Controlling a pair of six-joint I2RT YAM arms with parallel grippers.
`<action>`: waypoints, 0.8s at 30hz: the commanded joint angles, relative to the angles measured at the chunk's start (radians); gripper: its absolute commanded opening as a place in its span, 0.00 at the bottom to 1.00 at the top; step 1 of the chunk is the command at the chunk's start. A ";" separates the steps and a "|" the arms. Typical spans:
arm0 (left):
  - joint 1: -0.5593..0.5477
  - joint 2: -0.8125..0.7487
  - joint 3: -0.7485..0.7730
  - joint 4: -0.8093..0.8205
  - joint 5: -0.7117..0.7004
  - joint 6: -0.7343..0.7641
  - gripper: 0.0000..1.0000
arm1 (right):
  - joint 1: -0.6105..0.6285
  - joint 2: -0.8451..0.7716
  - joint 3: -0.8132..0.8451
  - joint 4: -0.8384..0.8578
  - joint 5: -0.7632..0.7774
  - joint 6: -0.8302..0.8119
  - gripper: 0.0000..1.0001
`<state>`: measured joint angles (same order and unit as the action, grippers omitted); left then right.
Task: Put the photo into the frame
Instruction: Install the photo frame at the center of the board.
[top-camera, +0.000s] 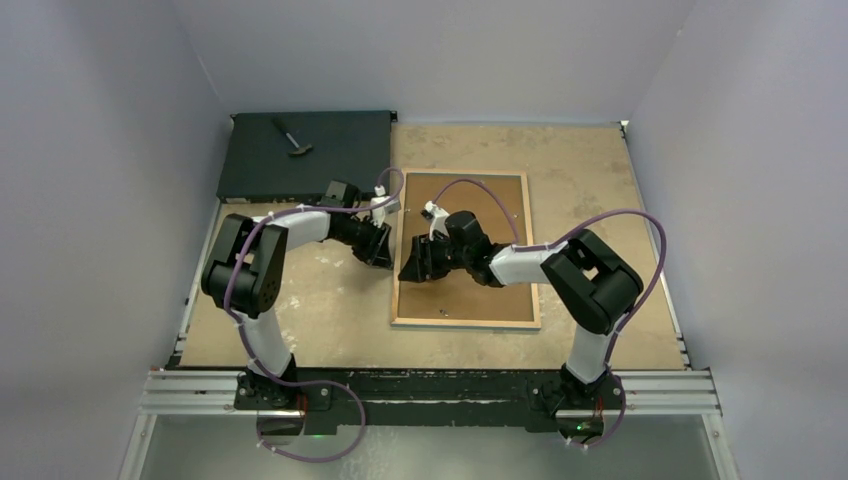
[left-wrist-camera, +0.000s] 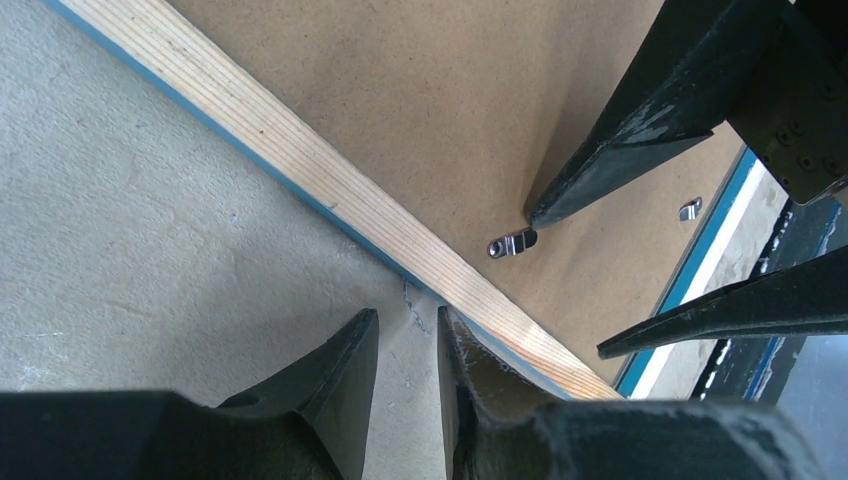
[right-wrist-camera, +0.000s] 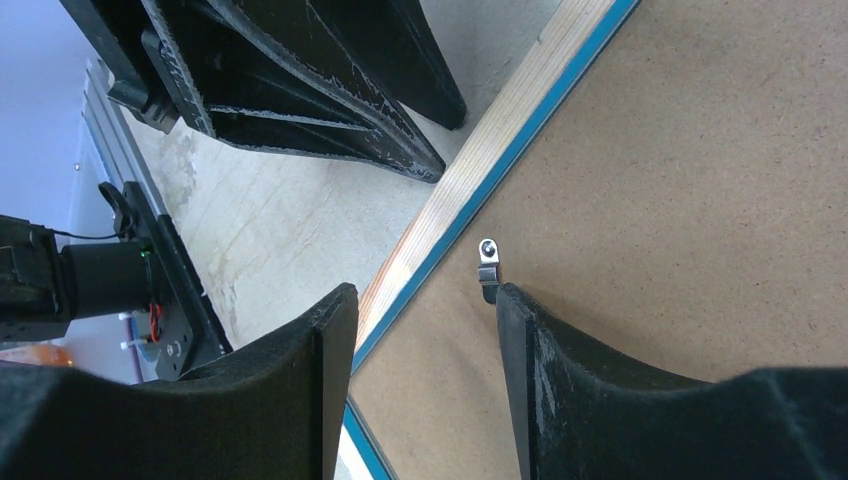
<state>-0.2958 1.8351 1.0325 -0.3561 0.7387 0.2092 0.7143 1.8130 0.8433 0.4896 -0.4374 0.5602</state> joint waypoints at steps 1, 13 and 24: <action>-0.008 0.023 0.026 -0.015 -0.005 0.054 0.27 | 0.015 0.007 -0.026 0.024 0.011 0.001 0.56; -0.006 0.028 0.008 0.004 -0.008 0.053 0.25 | 0.031 0.021 -0.028 0.026 -0.002 0.010 0.55; -0.007 0.018 0.005 0.003 -0.005 0.052 0.24 | 0.043 0.050 -0.003 0.032 0.002 0.014 0.53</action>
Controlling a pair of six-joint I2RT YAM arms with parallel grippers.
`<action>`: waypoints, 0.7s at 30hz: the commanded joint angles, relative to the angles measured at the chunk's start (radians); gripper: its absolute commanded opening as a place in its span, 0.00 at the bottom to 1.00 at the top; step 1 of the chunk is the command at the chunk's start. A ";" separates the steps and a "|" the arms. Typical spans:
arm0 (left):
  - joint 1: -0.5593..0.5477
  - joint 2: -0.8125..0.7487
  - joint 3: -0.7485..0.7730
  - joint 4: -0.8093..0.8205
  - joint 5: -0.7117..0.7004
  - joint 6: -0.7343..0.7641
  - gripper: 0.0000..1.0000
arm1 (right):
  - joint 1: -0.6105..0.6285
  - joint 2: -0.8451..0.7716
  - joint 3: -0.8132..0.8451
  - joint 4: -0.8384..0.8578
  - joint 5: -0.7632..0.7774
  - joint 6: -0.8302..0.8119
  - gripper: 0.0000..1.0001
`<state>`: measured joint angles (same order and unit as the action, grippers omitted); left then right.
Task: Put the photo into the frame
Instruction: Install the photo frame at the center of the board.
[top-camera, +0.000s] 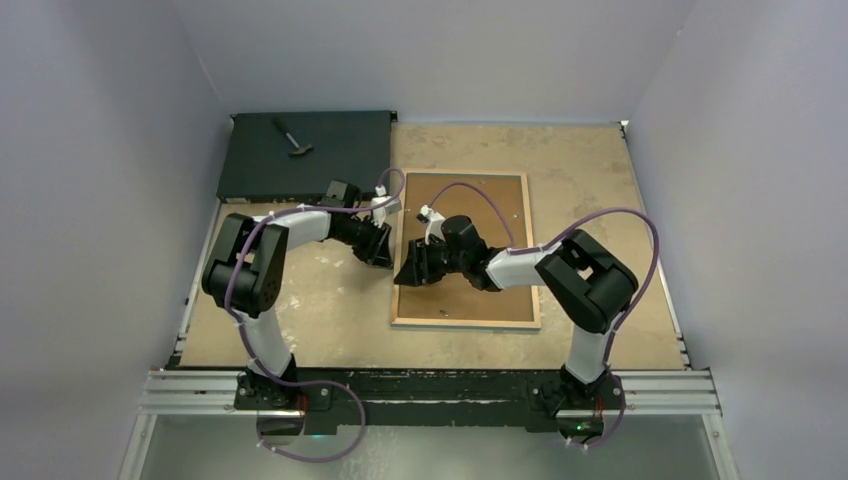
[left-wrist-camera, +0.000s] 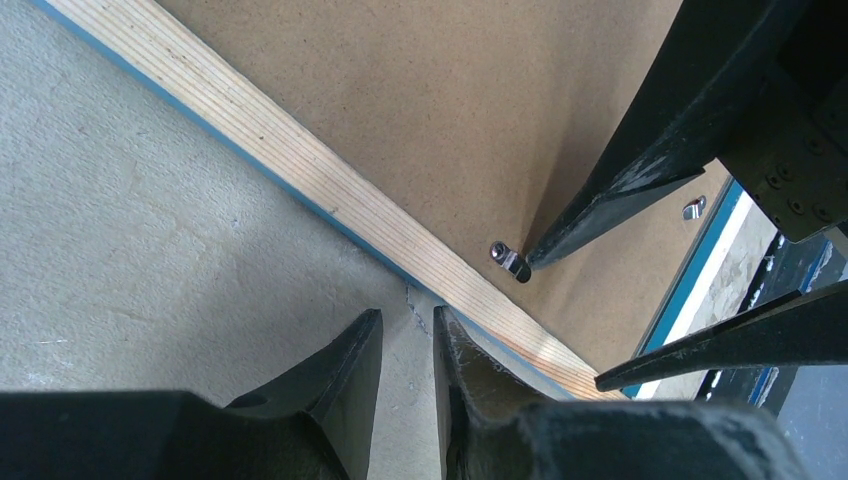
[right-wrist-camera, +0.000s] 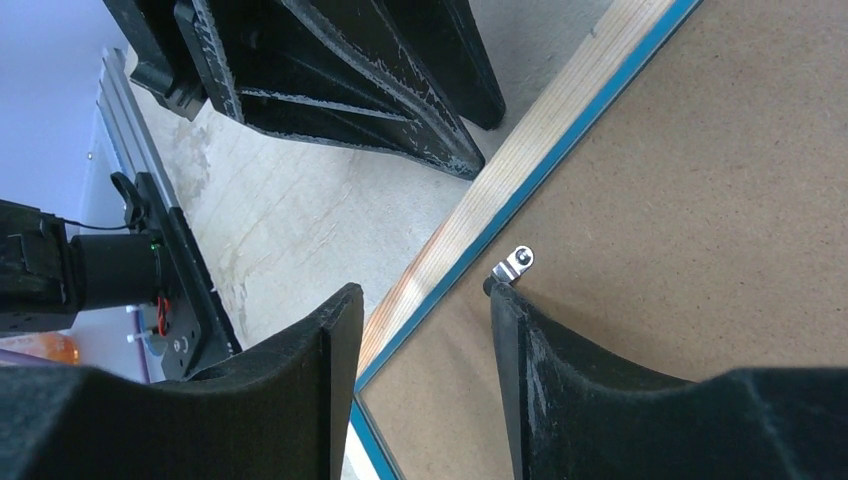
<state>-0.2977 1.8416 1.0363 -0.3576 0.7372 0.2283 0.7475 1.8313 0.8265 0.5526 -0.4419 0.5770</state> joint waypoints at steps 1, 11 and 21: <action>-0.004 0.012 0.001 0.005 -0.004 0.033 0.24 | 0.010 0.035 0.019 -0.031 0.009 -0.003 0.53; -0.005 0.007 0.001 0.002 0.002 0.030 0.23 | 0.010 0.051 0.032 -0.014 0.031 0.002 0.52; -0.004 0.010 0.001 0.004 0.007 0.028 0.22 | 0.016 0.045 0.006 0.052 0.056 0.041 0.51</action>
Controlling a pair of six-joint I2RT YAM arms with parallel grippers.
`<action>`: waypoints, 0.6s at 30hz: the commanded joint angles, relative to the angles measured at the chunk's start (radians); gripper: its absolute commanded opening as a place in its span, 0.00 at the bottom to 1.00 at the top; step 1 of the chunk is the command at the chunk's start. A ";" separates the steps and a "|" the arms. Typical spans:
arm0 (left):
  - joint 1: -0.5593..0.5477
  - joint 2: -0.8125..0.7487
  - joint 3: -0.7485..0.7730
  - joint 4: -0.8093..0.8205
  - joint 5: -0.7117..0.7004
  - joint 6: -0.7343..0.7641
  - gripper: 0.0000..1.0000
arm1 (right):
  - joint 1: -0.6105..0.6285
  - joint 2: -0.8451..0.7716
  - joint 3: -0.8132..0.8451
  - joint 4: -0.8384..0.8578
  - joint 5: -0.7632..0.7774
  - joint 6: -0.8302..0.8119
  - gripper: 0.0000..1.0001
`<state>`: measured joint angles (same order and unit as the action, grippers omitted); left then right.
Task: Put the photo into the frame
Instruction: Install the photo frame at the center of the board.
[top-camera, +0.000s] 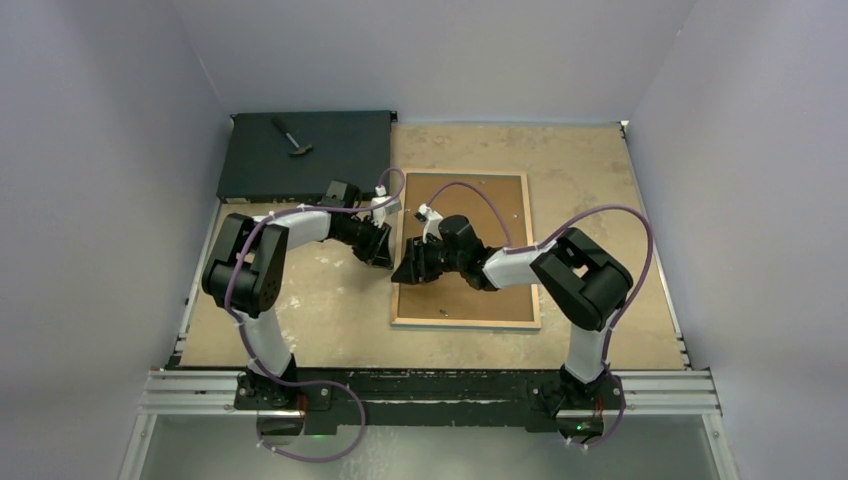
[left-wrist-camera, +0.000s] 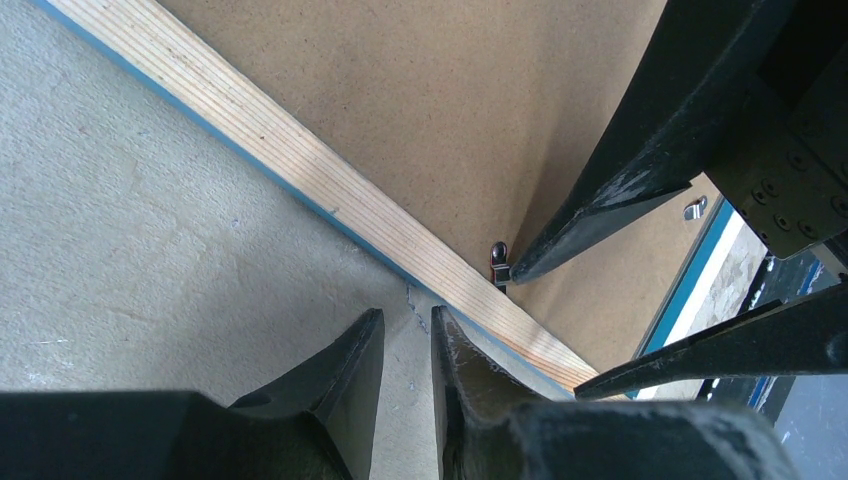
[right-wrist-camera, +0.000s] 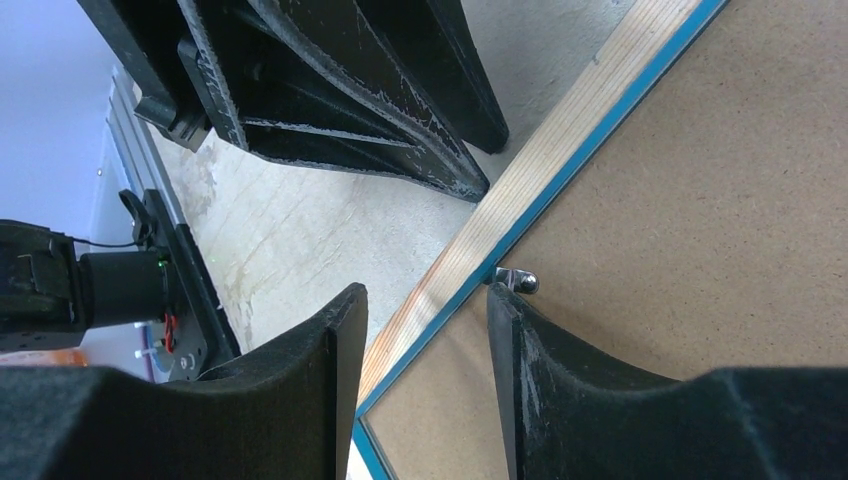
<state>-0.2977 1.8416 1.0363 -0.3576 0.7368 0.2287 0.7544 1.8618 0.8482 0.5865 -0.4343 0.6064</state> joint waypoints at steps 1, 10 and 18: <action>-0.004 0.010 0.001 0.005 0.007 0.027 0.22 | 0.009 0.012 -0.018 0.025 0.052 0.014 0.50; -0.004 0.009 0.000 0.002 0.013 0.028 0.22 | 0.032 0.011 -0.035 0.084 0.095 0.053 0.48; -0.005 0.007 -0.001 0.000 0.018 0.030 0.21 | 0.042 0.009 -0.031 0.105 0.118 0.066 0.47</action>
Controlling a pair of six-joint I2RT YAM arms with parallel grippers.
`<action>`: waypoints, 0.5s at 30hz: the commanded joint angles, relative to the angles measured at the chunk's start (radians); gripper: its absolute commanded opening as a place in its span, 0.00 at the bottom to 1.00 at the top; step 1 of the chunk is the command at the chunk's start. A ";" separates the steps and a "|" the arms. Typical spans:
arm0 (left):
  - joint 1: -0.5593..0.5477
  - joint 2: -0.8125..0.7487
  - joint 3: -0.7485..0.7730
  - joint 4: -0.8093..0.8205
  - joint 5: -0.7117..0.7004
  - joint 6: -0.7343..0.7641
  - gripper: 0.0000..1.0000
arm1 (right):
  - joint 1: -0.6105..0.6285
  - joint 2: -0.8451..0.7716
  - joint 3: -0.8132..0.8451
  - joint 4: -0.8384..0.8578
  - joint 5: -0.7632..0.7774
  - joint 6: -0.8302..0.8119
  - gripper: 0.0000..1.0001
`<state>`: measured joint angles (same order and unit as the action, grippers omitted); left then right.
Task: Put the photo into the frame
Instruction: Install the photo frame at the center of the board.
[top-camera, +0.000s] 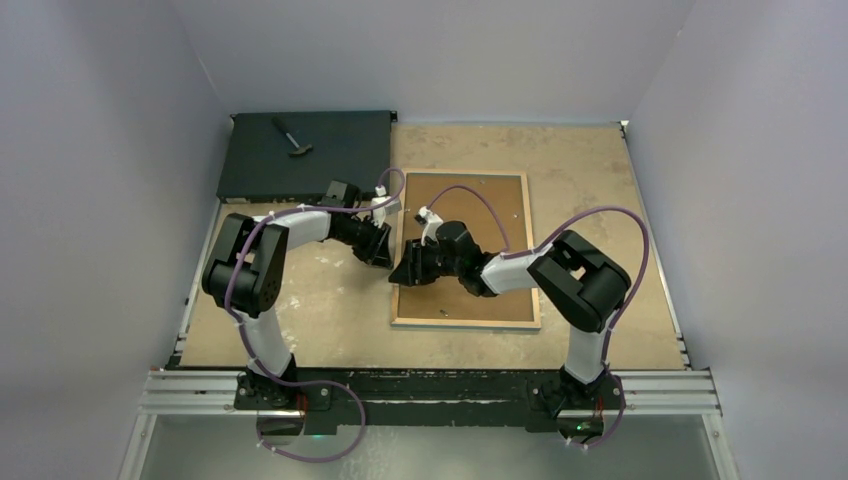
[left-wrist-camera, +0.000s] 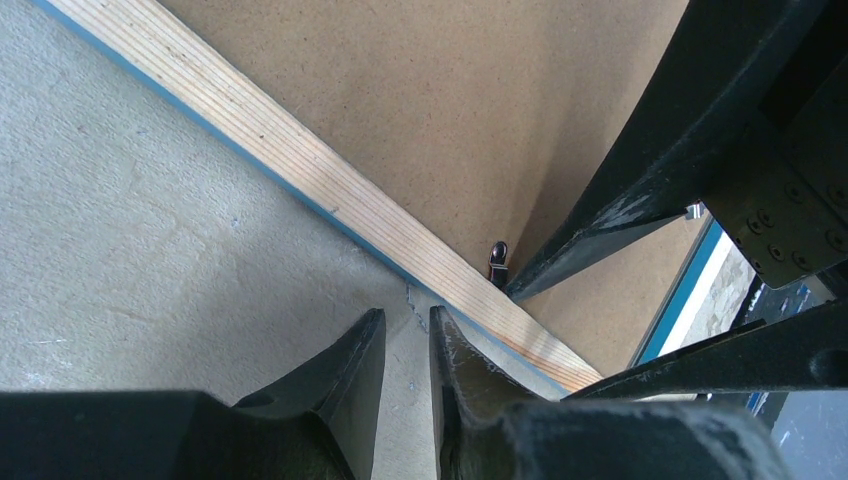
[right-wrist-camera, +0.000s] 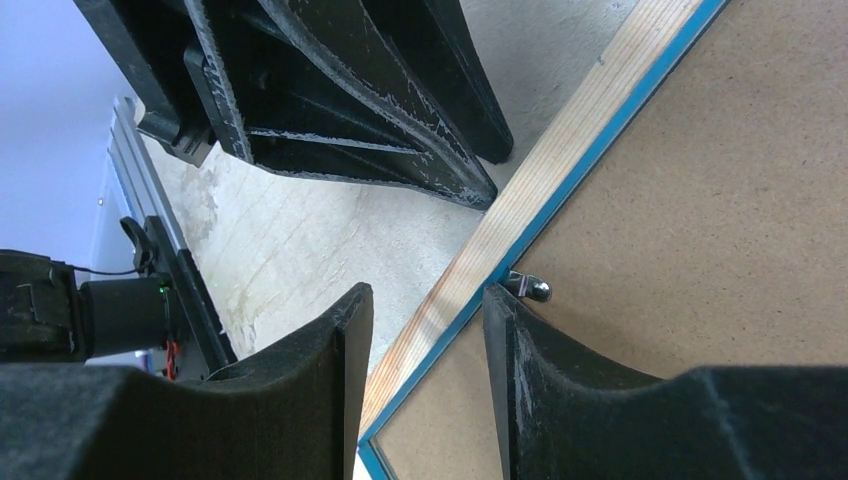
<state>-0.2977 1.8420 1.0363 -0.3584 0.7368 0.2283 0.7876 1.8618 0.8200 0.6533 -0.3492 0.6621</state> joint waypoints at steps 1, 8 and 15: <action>-0.005 0.006 -0.001 -0.001 0.017 0.032 0.21 | 0.009 0.006 -0.001 0.035 0.031 0.009 0.47; -0.001 0.000 0.008 -0.018 0.024 0.036 0.21 | 0.005 -0.106 -0.008 -0.034 0.016 0.011 0.50; 0.012 -0.021 0.021 -0.093 0.030 0.125 0.21 | -0.120 -0.305 -0.010 -0.135 0.034 -0.010 0.73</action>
<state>-0.2947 1.8420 1.0367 -0.3912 0.7498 0.2588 0.7582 1.6844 0.8101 0.5583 -0.3466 0.6682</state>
